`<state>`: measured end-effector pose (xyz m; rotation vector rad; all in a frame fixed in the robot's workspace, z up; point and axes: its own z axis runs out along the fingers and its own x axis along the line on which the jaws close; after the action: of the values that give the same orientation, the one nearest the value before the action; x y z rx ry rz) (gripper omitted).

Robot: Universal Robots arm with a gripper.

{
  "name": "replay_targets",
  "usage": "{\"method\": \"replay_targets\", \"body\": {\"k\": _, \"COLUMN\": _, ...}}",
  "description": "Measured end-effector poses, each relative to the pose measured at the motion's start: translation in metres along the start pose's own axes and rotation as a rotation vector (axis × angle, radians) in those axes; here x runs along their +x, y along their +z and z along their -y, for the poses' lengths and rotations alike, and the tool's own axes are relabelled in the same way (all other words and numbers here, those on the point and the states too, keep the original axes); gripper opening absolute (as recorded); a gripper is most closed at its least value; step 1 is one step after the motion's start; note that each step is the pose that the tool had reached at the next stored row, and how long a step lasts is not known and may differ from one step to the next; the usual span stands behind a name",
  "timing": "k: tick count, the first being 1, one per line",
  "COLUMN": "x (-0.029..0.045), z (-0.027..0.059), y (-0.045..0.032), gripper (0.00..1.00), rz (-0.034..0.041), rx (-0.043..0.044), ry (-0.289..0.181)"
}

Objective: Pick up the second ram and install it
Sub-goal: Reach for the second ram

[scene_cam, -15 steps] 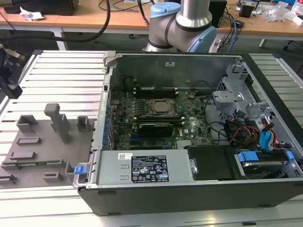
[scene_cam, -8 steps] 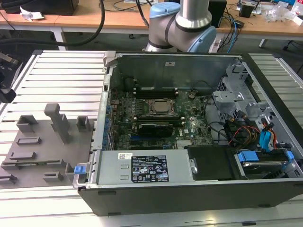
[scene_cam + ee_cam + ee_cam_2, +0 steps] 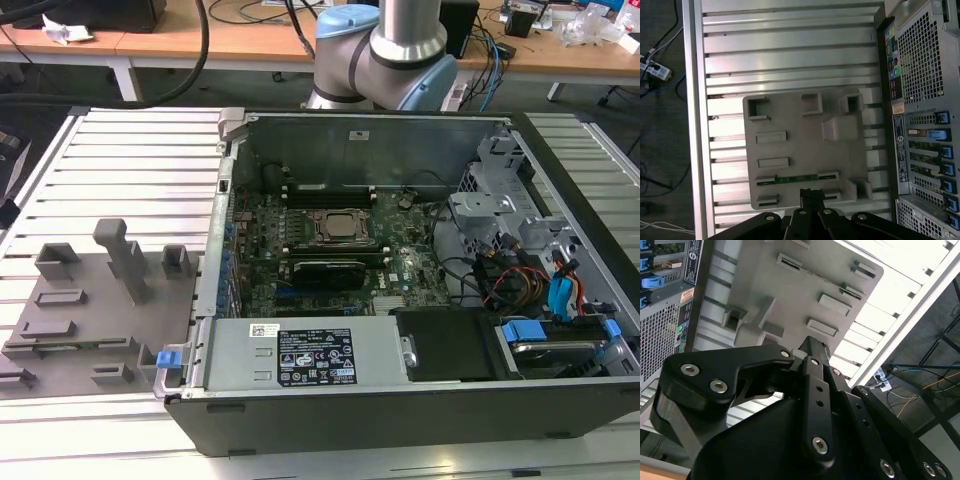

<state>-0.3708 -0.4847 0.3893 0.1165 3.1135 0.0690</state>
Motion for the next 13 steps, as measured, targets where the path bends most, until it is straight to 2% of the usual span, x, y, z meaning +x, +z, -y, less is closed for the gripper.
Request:
{"method": "replay_targets", "body": {"k": 2, "x": 0.0019, "z": 0.0061, "y": -0.0002, "gripper": 0.11, "rz": -0.0001, "rx": 0.0, "ry": 0.0}}
{"method": "replay_targets", "body": {"k": 4, "x": 0.0023, "z": 0.0086, "y": -0.0001, "gripper": 0.11, "rz": 0.0, "rx": 0.0, "ry": 0.0}}
{"method": "replay_targets", "body": {"k": 13, "x": 0.0023, "z": 0.0089, "y": 0.0, "gripper": 0.11, "rz": -0.0001, "rx": 0.0001, "ry": 0.0}}
